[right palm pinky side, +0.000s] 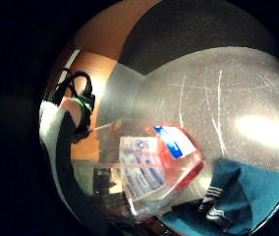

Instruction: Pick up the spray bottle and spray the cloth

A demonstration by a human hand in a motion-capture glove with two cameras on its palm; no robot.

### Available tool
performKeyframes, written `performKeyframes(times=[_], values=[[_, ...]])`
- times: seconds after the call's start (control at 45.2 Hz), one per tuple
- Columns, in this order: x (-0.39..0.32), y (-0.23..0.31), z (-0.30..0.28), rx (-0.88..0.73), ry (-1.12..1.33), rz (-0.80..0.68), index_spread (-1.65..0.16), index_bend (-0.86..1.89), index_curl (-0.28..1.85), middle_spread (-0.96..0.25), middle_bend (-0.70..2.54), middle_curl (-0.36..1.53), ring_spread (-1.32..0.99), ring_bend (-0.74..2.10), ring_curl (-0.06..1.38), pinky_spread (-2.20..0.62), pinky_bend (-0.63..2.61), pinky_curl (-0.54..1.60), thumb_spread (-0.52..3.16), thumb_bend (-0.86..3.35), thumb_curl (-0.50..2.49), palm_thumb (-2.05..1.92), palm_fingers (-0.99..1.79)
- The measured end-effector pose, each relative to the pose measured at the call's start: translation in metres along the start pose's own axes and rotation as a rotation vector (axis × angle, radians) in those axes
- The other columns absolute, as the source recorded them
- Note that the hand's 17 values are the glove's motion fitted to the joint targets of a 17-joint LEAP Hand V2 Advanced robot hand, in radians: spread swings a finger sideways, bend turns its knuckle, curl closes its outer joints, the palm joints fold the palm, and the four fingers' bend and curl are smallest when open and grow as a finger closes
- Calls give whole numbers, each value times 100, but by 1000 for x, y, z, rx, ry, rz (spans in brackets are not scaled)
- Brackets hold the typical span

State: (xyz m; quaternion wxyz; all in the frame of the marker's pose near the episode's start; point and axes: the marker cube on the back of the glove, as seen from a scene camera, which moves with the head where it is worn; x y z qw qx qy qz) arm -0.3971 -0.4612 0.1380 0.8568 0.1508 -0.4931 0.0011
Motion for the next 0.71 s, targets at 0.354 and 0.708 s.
performKeyframes(times=[0.354,0.708], values=[[-3,53,-114,-337,198,-103,-26,1,34,-7,19,38,-7,40,39,2,49,42,76,-8,61,67,24],[-30,83,-189,-323,267,-175,-32,10,23,-3,20,36,-2,44,34,13,52,38,88,-4,47,59,17]])
